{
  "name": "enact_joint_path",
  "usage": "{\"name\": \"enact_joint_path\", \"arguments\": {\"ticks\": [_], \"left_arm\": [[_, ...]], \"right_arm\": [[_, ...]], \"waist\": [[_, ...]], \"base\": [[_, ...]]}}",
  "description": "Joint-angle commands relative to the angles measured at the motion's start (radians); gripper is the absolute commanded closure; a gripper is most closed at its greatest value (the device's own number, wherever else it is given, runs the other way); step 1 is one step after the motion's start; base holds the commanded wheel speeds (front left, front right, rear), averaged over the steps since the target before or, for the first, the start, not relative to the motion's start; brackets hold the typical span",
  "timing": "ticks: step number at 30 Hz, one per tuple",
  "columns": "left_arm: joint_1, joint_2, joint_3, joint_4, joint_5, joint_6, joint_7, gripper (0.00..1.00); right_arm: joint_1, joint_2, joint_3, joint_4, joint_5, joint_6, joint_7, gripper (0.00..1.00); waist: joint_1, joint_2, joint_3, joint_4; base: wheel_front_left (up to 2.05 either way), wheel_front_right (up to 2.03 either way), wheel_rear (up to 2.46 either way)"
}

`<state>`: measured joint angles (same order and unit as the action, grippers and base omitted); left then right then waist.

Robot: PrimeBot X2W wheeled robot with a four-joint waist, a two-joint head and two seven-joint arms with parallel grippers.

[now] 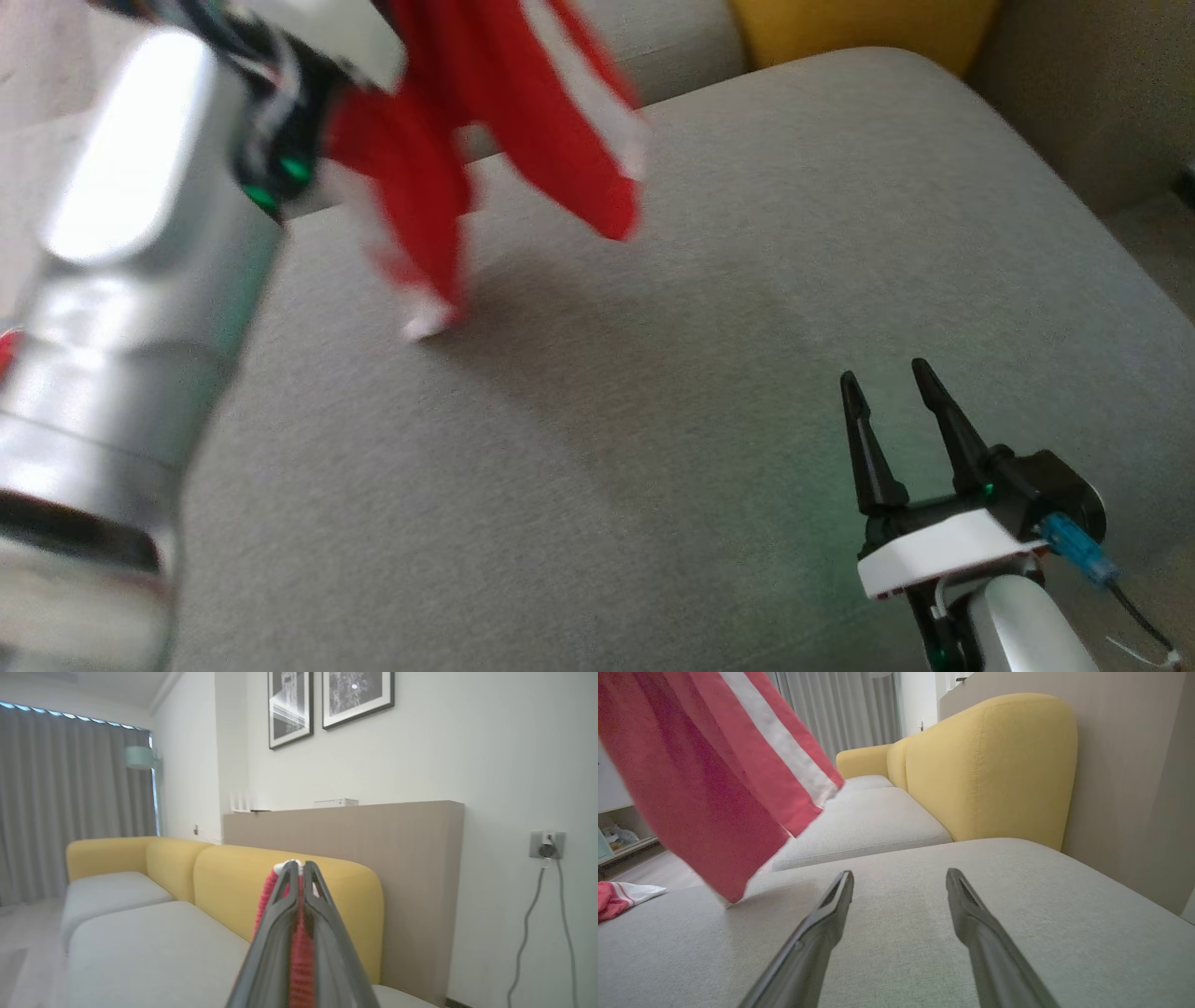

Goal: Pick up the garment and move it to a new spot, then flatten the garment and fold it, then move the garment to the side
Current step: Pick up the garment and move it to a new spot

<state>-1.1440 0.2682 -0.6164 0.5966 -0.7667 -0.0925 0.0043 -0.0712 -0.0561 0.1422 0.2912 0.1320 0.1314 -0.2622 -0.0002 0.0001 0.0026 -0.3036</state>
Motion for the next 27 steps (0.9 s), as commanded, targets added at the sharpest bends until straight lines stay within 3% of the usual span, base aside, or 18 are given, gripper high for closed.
{"name": "enact_joint_path", "arguments": {"ticks": [1, 7, 11, 12, 14, 15, 16, 27], "left_arm": [[0.020, 0.010, 0.031, -0.012, -0.021, 0.000, -0.018, 1.00], [0.211, -0.023, -0.016, -0.011, -0.028, -0.014, -0.112, 1.00], [0.396, -0.048, -0.069, -0.027, 0.008, -0.023, -0.237, 1.00], [0.442, -0.058, -0.079, -0.029, 0.025, -0.022, -0.251, 0.88], [0.538, -0.088, -0.081, -0.035, 0.043, -0.020, -0.263, 0.45], [0.580, -0.102, -0.068, -0.051, 0.060, -0.018, -0.265, 0.06], [0.624, -0.115, -0.055, -0.070, 0.082, -0.017, -0.265, 0.00], [1.064, -0.181, 0.207, -0.366, 0.362, -0.002, -0.266, 0.00]], "right_arm": [[-0.031, 0.006, 0.020, -0.039, 0.007, -0.001, 0.000, 0.00], [-0.032, 0.006, 0.025, -0.042, 0.023, -0.001, 0.000, 0.00], [-0.029, 0.006, 0.022, -0.040, 0.022, -0.001, 0.000, 0.00], [-0.028, 0.006, 0.019, -0.039, 0.019, -0.001, 0.000, 0.00], [-0.022, 0.006, 0.013, -0.036, 0.008, -0.001, 0.000, 0.00], [-0.018, 0.006, 0.009, -0.033, 0.000, -0.001, 0.000, 0.00], [-0.013, 0.006, 0.004, -0.031, -0.007, -0.001, 0.000, 0.00], [0.074, 0.006, -0.030, -0.018, -0.067, -0.001, 0.000, 0.00]], "waist": [[0.0002, -0.0001, -0.004, -0.032], [0.0002, -0.0001, 0.030, -0.022], [0.0002, -0.0001, 0.057, 0.011], [0.0002, -0.0001, 0.062, 0.022], [0.0002, -0.0001, 0.066, 0.047], [0.0002, -0.0001, 0.067, 0.062], [0.0002, -0.0001, 0.066, 0.078], [0.0002, -0.0001, -0.001, 0.269]], "base": [[0.00, 0.00, 0.00], [0.00, 0.00, 0.00], [0.00, 0.00, 0.00], [0.00, 0.00, 0.00], [0.00, 0.00, 0.00], [0.00, 0.00, 0.00], [0.00, 0.00, 0.00], [0.00, 0.00, 0.00]]}}
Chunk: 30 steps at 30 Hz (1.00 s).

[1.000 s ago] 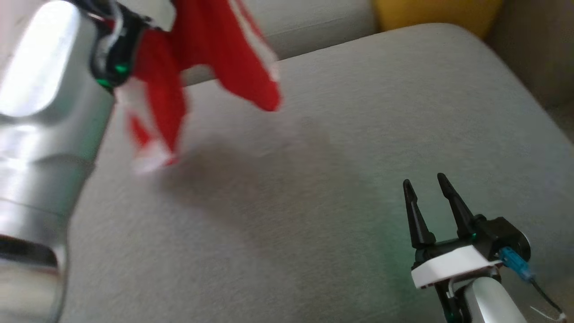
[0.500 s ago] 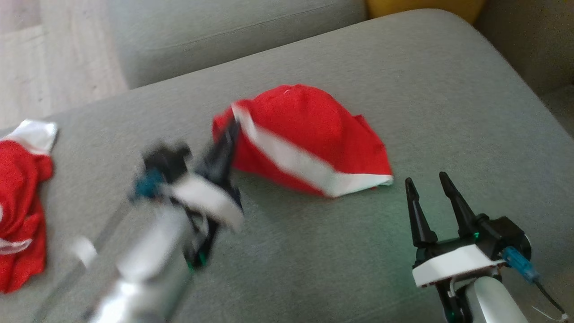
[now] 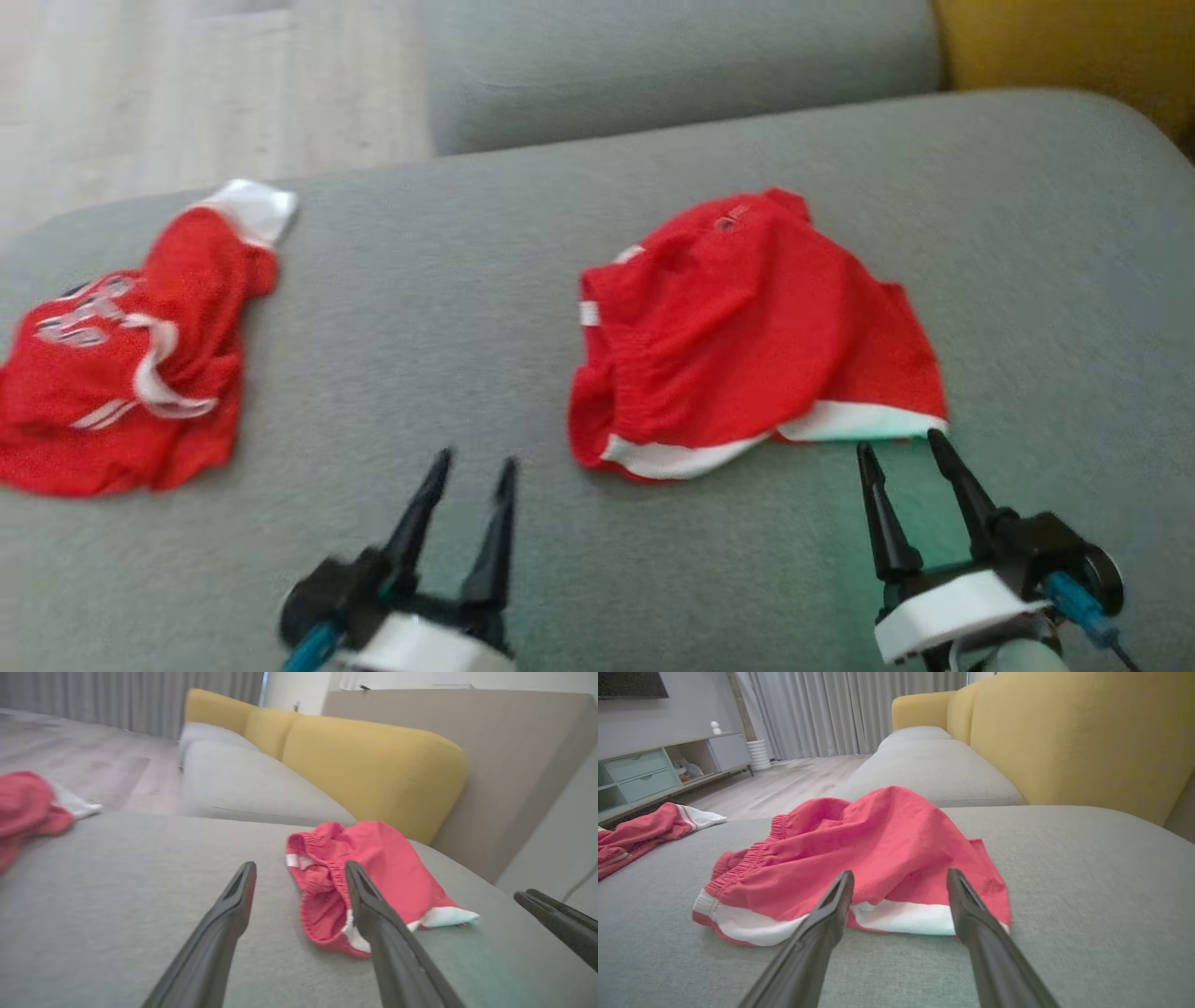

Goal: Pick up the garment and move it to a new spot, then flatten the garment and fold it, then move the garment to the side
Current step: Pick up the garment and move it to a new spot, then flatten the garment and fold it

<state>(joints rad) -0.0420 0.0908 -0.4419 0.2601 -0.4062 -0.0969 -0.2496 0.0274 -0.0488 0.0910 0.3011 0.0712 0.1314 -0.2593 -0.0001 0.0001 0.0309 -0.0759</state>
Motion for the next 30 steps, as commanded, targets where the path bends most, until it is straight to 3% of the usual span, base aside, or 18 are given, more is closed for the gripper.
{"name": "enact_joint_path", "arguments": {"ticks": [1, 6, 11, 18, 30], "left_arm": [[-0.007, -0.010, 0.065, -0.057, 0.021, 0.005, -0.012, 0.00], [0.093, -0.032, 0.160, -0.154, 0.127, 0.006, -0.012, 0.00], [0.148, -0.040, 0.234, -0.220, 0.163, 0.048, -0.012, 0.00], [0.187, -0.040, 0.239, -0.271, 0.177, 0.084, -0.012, 0.00], [0.193, -0.040, 0.224, -0.260, 0.205, 0.090, -0.012, 0.00]], "right_arm": [[-0.020, -0.001, 0.022, -0.029, -0.008, -0.001, -0.002, 0.00], [0.001, -0.001, 0.022, -0.036, -0.003, -0.001, -0.002, 0.00], [0.031, -0.001, 0.027, -0.060, -0.033, -0.001, -0.002, 0.00], [0.076, -0.001, 0.019, -0.093, -0.021, -0.001, -0.002, 0.00], [0.096, -0.001, 0.013, -0.099, -0.004, -0.001, -0.002, 0.00]], "waist": [[0.0001, -0.0001, -0.035, 0.052], [0.0001, -0.0001, -0.067, 0.097], [0.0001, -0.0001, -0.103, 0.118], [0.0001, -0.0001, -0.128, 0.127], [0.0001, -0.0001, -0.125, 0.140]], "base": [[0.00, 0.00, 0.00], [0.00, 0.00, 0.00], [0.00, 0.00, 0.00], [0.00, 0.00, 0.00], [0.00, 0.00, 0.00]]}}
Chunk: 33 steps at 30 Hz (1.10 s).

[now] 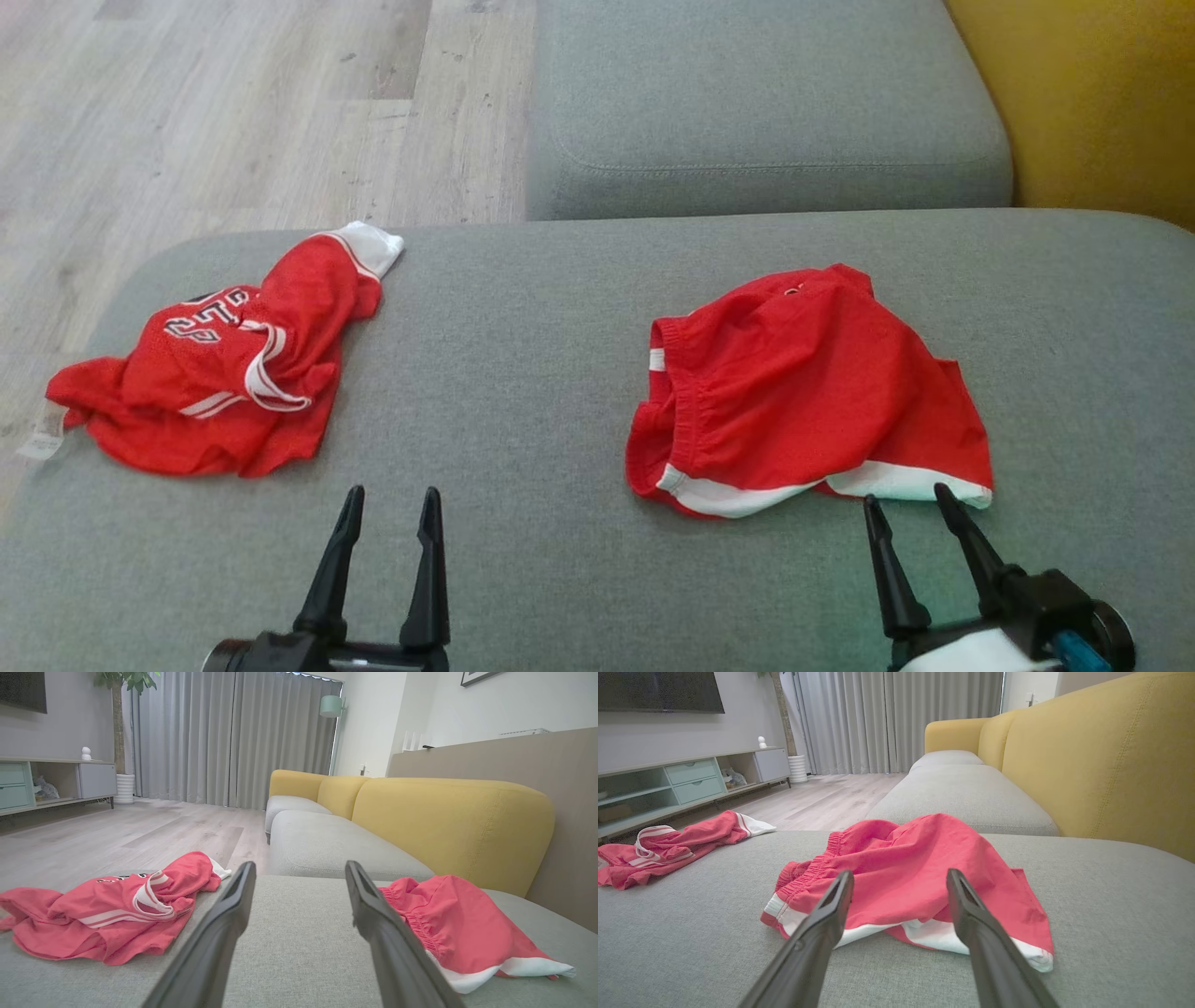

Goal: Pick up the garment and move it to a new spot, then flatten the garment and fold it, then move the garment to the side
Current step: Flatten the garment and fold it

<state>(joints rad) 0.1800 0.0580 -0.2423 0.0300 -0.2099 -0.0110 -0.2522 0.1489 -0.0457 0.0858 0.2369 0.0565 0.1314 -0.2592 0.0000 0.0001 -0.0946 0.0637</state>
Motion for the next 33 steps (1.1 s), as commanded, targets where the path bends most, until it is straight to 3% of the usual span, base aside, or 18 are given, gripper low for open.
{"name": "enact_joint_path", "arguments": {"ticks": [1, 24, 33], "left_arm": [[-0.029, -0.008, 0.024, -0.029, 0.010, 0.005, -0.009, 0.00], [-0.035, -0.008, 0.012, -0.008, 0.008, 0.000, -0.010, 0.00], [-0.068, -0.008, -0.018, 0.041, 0.010, -0.025, -0.010, 0.00]], "right_arm": [[-0.026, -0.005, 0.019, -0.035, 0.011, -0.001, -0.003, 0.00], [-0.043, -0.004, 0.025, -0.033, 0.012, -0.001, -0.003, 0.00], [-0.055, -0.004, 0.047, -0.043, -0.001, -0.001, -0.003, 0.00]], "waist": [[0.0000, -0.0001, 0.001, 0.002], [0.0000, -0.0001, 0.014, -0.023], [0.0000, -0.0001, 0.059, -0.093]], "base": [[0.00, 0.00, 0.00], [0.00, 0.00, 0.00], [0.00, 0.00, 0.00]]}}
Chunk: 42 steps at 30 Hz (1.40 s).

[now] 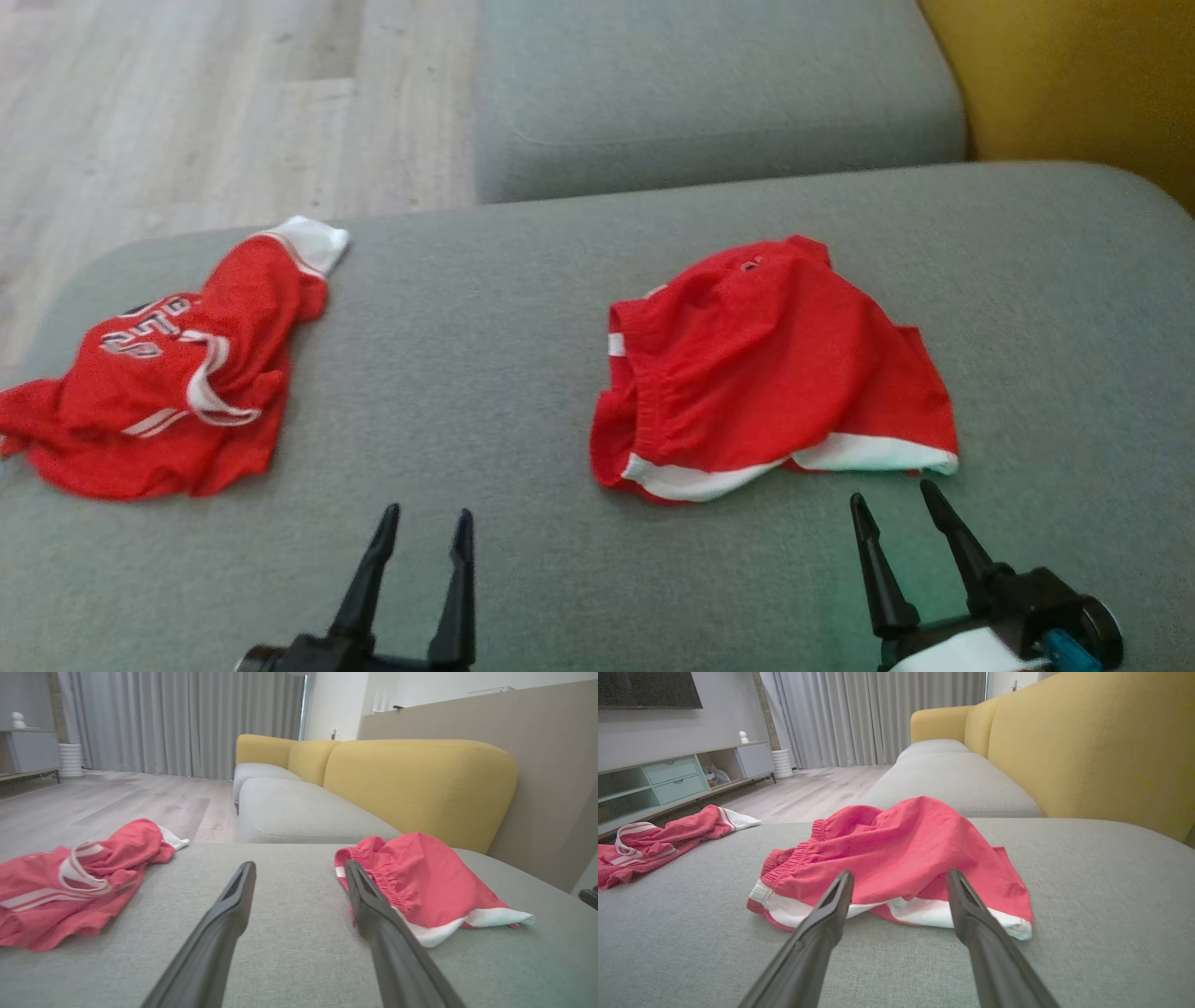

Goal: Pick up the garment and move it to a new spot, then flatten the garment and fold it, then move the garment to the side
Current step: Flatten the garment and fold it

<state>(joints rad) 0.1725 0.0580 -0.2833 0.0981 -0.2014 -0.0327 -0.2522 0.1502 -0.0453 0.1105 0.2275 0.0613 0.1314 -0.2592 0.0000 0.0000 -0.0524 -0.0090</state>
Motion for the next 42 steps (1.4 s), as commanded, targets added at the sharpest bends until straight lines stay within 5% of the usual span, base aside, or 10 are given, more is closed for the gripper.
{"name": "enact_joint_path", "arguments": {"ticks": [1, 19, 31, 33, 34, 35, 42], "left_arm": [[-0.070, -0.008, 0.016, -0.018, 0.002, -0.007, -0.010, 0.00], [-0.385, -0.008, -0.156, 0.368, -0.025, -0.062, -0.010, 0.00], [-0.500, -0.008, -0.229, 0.515, -0.049, -0.086, -0.010, 0.00], [-0.506, -0.008, -0.236, 0.524, -0.051, -0.088, -0.010, 0.54], [-0.509, -0.008, -0.239, 0.529, -0.054, -0.089, -0.010, 0.65], [-0.512, -0.008, -0.244, 0.538, -0.058, -0.090, -0.010, 0.95], [-0.532, -0.007, -0.255, 0.497, -0.114, -0.097, -0.010, 1.00]], "right_arm": [[-0.058, -0.005, 0.022, -0.034, -0.008, -0.001, -0.003, 0.00], [-0.126, -0.005, 0.023, -0.056, -0.004, -0.001, -0.003, 0.00], [-0.151, -0.005, 0.020, -0.060, 0.007, -0.001, -0.003, 0.00], [-0.152, -0.005, 0.019, -0.060, 0.009, -0.001, -0.003, 0.00], [-0.152, -0.005, 0.019, -0.060, 0.009, -0.001, -0.003, 0.00], [-0.153, -0.005, 0.019, -0.059, 0.010, -0.001, -0.003, 0.00], [-0.156, -0.005, 0.010, -0.061, 0.008, -0.001, -0.003, 0.00]], "waist": [[0.0000, 0.0000, 0.023, -0.031], [0.0000, 0.0000, 0.166, -0.186], [0.0000, 0.0000, 0.209, -0.210], [0.0000, 0.0000, 0.213, -0.206], [0.0000, 0.0000, 0.214, -0.204], [0.0000, 0.0000, 0.215, -0.202], [0.0000, 0.0000, 0.219, -0.170]], "base": [[0.00, 0.00, 0.00], [0.00, 0.00, 0.00], [0.00, 0.00, 0.00], [0.00, 0.00, 0.00], [0.00, 0.00, 0.00], [0.00, 0.00, 0.00], [0.00, 0.00, 0.00]]}}
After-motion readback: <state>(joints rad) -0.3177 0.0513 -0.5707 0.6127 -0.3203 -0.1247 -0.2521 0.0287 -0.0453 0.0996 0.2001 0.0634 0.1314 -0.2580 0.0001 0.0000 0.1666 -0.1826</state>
